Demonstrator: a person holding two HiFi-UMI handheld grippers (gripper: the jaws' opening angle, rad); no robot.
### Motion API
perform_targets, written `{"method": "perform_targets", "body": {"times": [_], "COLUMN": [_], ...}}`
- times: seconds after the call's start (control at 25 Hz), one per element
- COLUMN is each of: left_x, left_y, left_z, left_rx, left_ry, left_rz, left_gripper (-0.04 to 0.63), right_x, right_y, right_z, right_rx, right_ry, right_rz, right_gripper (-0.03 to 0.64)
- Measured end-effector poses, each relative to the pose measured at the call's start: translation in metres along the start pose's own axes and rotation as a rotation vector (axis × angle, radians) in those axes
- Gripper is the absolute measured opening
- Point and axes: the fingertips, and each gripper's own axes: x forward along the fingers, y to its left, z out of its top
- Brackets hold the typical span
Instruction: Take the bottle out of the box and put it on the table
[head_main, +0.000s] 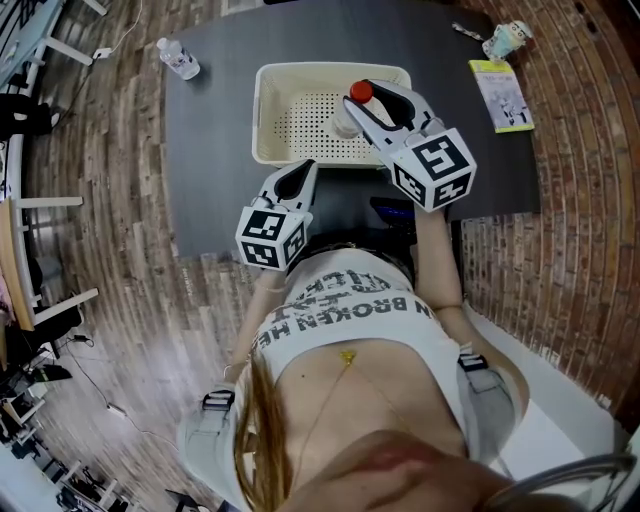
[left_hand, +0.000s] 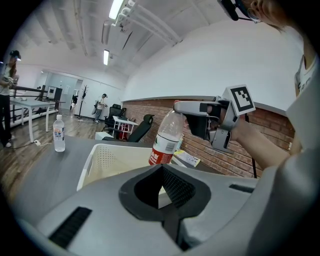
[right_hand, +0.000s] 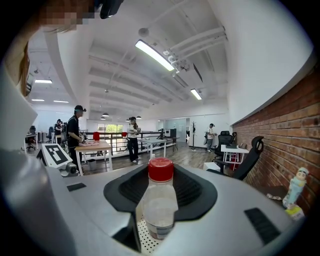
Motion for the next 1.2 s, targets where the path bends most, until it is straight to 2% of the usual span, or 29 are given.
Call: {"method": "perform_targets", "body": {"times": [0.24,1.0,1.2], "left_x": [0.004,0.016,0.019], "left_y": [-0.005,-0.013,-0.015], "left_z": [0.001,-0.009,-0.011], "left_rx": [0.005,0.016,0.019], "left_ry": [0.01,0.047,0.054], "left_rz": [-0.018,-0.064,-0.072], "left_gripper": [0.0,0.0,0.0], "right_x": [-0.02,-0.123,-0.144], "right_y": [-0.019,-0.114,-0.134], "right_z": [0.005,-0.011,-0.022], "right_rx": [0.015,0.065,0.063], "right_ry": [-0.017,-0.023,0.004], "right_rz": [-0.059,-0.395,-0.477], "right_gripper": [0.149,0.149,0.149]}}
